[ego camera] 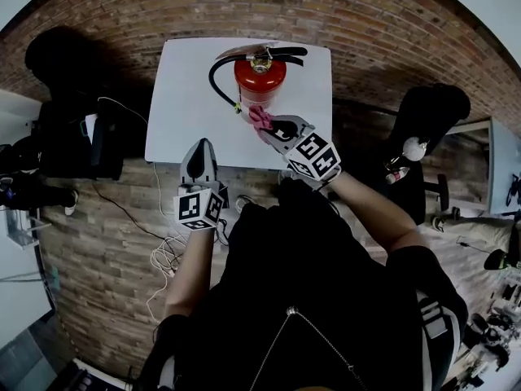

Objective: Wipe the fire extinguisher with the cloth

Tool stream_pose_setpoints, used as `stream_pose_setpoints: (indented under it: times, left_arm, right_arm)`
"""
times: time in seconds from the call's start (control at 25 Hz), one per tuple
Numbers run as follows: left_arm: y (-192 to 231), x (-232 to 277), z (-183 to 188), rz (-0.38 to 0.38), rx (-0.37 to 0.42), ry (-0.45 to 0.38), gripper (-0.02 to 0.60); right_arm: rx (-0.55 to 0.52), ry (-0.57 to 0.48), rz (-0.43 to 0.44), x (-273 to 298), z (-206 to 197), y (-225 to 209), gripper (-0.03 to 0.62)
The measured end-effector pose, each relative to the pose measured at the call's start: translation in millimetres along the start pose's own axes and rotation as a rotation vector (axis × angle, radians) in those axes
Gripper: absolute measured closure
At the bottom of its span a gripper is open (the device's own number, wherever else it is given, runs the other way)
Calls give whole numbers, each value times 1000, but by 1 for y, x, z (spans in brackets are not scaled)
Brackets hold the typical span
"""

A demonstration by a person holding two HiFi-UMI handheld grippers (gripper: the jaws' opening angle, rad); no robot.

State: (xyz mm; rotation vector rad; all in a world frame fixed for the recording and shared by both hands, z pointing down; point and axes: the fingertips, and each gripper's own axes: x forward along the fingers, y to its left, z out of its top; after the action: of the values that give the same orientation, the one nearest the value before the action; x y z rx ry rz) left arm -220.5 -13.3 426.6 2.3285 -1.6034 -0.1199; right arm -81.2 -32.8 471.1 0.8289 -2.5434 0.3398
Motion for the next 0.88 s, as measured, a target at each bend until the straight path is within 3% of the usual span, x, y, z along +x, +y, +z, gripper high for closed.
stream_pose_setpoints:
  times: [0.4,0.64,0.88]
  left_arm:
    - [25,-25,-15,159,-52,-17,574]
    - [42,-54,-27,273,-83,-17,574]
    - [61,-78,-36,353,-109,-14,574]
  right_arm:
    - [-371,389,76,83,-123,-5,500]
    - [-558,539,87,122,-188,-17,500]
    - [-660,601,41,153,-222,-33,500]
